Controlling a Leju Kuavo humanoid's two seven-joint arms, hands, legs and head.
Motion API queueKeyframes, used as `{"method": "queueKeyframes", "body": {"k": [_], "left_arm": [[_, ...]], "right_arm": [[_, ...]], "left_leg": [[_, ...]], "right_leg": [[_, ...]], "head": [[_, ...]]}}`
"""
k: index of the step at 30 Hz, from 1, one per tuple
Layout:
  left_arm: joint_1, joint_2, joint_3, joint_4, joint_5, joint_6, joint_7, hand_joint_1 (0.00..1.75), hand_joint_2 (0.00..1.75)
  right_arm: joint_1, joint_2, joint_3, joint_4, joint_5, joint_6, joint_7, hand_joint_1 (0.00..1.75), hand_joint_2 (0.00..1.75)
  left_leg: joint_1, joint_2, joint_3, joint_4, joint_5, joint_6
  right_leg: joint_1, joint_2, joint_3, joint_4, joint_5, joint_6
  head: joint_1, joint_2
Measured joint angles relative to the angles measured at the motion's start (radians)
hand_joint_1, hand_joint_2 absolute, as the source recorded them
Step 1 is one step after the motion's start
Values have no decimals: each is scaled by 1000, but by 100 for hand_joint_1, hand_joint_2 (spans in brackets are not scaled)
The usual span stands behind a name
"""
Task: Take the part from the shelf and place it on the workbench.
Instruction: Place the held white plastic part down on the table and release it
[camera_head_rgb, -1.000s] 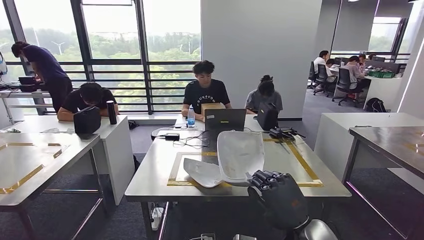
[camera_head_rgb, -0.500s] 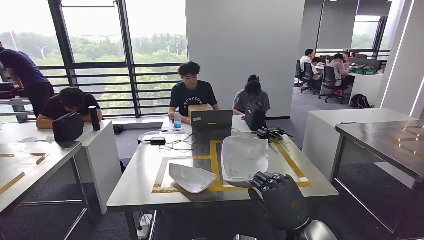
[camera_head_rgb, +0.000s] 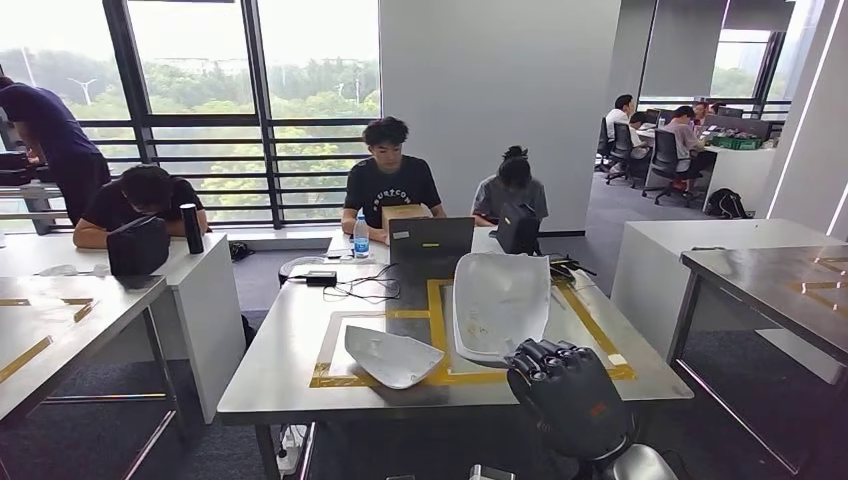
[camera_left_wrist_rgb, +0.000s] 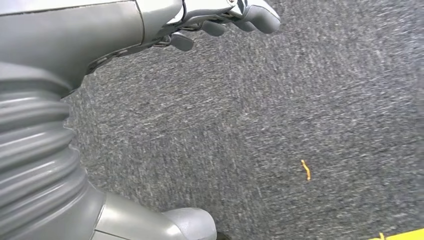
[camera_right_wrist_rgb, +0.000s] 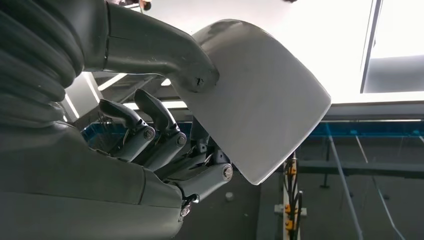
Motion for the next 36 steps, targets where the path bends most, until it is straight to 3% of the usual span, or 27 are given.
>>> {"method": "queueKeyframes", "body": {"k": [2, 5, 6, 8, 9, 10, 11, 12, 14, 15, 16, 19, 21, 24, 25, 26, 27, 29, 30, 31, 33, 35, 36], "left_arm": [[0, 0, 0, 0, 0, 0, 0, 0, 175], [-1, 0, 0, -1, 0, -1, 0, 0, 175], [-2, 1, 0, -2, 0, -1, 0, 0, 175], [-1, 1, 0, -1, 0, -1, 0, 0, 175], [0, 1, 0, -1, 0, -1, 0, 0, 175], [2, 1, 0, -1, 0, -1, 0, 0, 175], [3, 1, 0, -1, 0, -1, 0, 0, 175], [4, 1, 0, -1, 0, -1, 0, 0, 175], [4, 2, 0, -1, 0, -1, 0, 0, 175], [3, 2, 0, -1, 0, -1, 0, 0, 175], [3, 1, 0, -1, 0, -1, 0, 0, 175], [3, 0, 0, 0, -4, -2, 1, 0, 175], [2, 0, 0, -1, -8, -2, 1, 0, 175], [2, -1, 0, -1, -12, -2, 1, 0, 175], [2, -1, 0, -1, -12, -2, 2, 0, 175], [2, -1, 0, -1, -12, -2, 2, 0, 175], [2, -1, 0, -1, -12, -2, 2, 0, 175], [2, -3, 0, -1, -12, -2, 2, 0, 175], [1, -4, 0, 0, -13, -2, 3, 0, 175], [1, -4, 0, 0, -13, -2, 3, 0, 175], [0, -4, 0, 0, -13, -2, 3, 0, 175], [-1, -5, 0, -1, -14, -2, 4, 0, 175], [-3, -5, 0, -1, -14, -2, 4, 0, 175]], "right_arm": [[0, 0, 0, 0, 12, -7, 2, 175, 175], [-1, -1, 0, -2, 23, -15, 6, 175, 175], [-2, -1, 0, -4, 26, -18, 6, 175, 175], [0, -1, 0, -4, 30, -19, 7, 175, 175], [2, -1, 0, -4, 30, -19, 7, 175, 175], [4, -1, 0, -4, 30, -19, 7, 175, 175], [7, -1, 0, -4, 30, -19, 7, 175, 175], [8, -1, 0, -4, 30, -19, 7, 175, 175], [9, -1, 0, -4, 30, -19, 8, 175, 175], [9, -1, 0, -4, 30, -19, 8, 175, 175], [10, -1, 0, -4, 30, -19, 8, 175, 175], [13, -1, 0, -6, 30, -20, 8, 175, 175], [14, -4, 0, -9, 30, -21, 9, 175, 175], [22, -9, 0, -10, 30, -22, 9, 175, 175], [27, -10, 0, -10, 30, -21, 10, 175, 175], [31, -12, 0, -10, 30, -20, 10, 175, 175], [34, -13, 0, -10, 30, -19, 10, 175, 175], [34, -15, 0, -11, 30, -18, 10, 175, 175], [34, -16, 0, -12, 31, -18, 10, 175, 175], [34, -16, -1, -12, 31, -18, 10, 175, 175], [34, -16, -2, -13, 32, -15, 10, 175, 175], [33, -17, -5, -15, 34, -11, 10, 175, 175], [32, -17, -6, -16, 35, -10, 10, 175, 175]], "left_leg": [[-3, 1, 3, -3, -5, -12], [-2, 3, -1, 18, -25, -29], [-1, 3, -21, 60, -44, -33], [0, 3, -96, 195, -94, -39], [0, 3, -135, 254, -107, -40], [0, 3, -161, 284, -103, -41], [0, 3, -168, 276, -79, -40], [0, 3, -156, 231, -37, -39], [-1, 3, -102, 93, 45, -34], [-2, 2, -78, 41, 62, -29], [-4, 2, -64, 12, 65, -24], [-4, 1, -54, -1, 52, -5], [0, 2, -43, -7, 48, 9], [1, 3, -34, -8, 37, 19], [0, 3, -31, -7, 33, 20], [0, 2, -27, -6, 29, 19], [0, 2, -21, -5, 23, 17], [-1, 1, -9, -2, 11, 11], [-2, 1, -7, -1, 6, 6], [-3, 1, -6, 0, 2, 0], [-4, 2, -4, -4, -1, -11], [-4, 3, -5, 4, -10, -21], [-4, 3, -19, 34, -25, -26]], "right_leg": [[5, 2, 11, -20, -8, -9], [-1, 4, 26, -29, -13, -27], [-3, 4, 33, -32, -16, -34], [-3, 4, 42, -33, -25, -43], [-2, 5, 46, -33, -29, -44], [-1, 6, 52, -33, -34, -44], [-1, 8, 59, -32, -40, -43], [-1, 9, 68, -32, -46, -41], [0, 10, 85, -30, -61, -33], [1, 11, 90, -29, -67, -28], [3, 12, 91, -28, -71, -23], [3, 14, 94, -29, -78, -6], [2, 11, 73, 20, -104, 5], [-1, 8, -42, 212, -169, 16], [-2, 8, -74, 252, -171, 17], [-2, 7, -87, 254, -152, 16], [-2, 7, -79, 216, -114, 14], [0, 4, -24, 75, -32, 6], [3, 3, 0, 20, -11, 0], [6, 2, 14, -12, -5, -5], [9, 4, 19, -24, -14, -14], [4, 5, 28, -31, -16, -24], [0, 5, 34, -35, -18, -30]], "head": [[0, 0], [-2, 0], [-3, 0], [-5, 0], [-5, 0], [-6, 0], [-6, 0], [-7, 0], [-7, 0], [-8, 0], [-7, 0], [-5, 0], [-4, 0], [0, 0], [1, 0], [2, 0], [3, 0], [4, 0], [4, 0], [4, 0], [3, 0], [1, 0], [1, 0]]}}
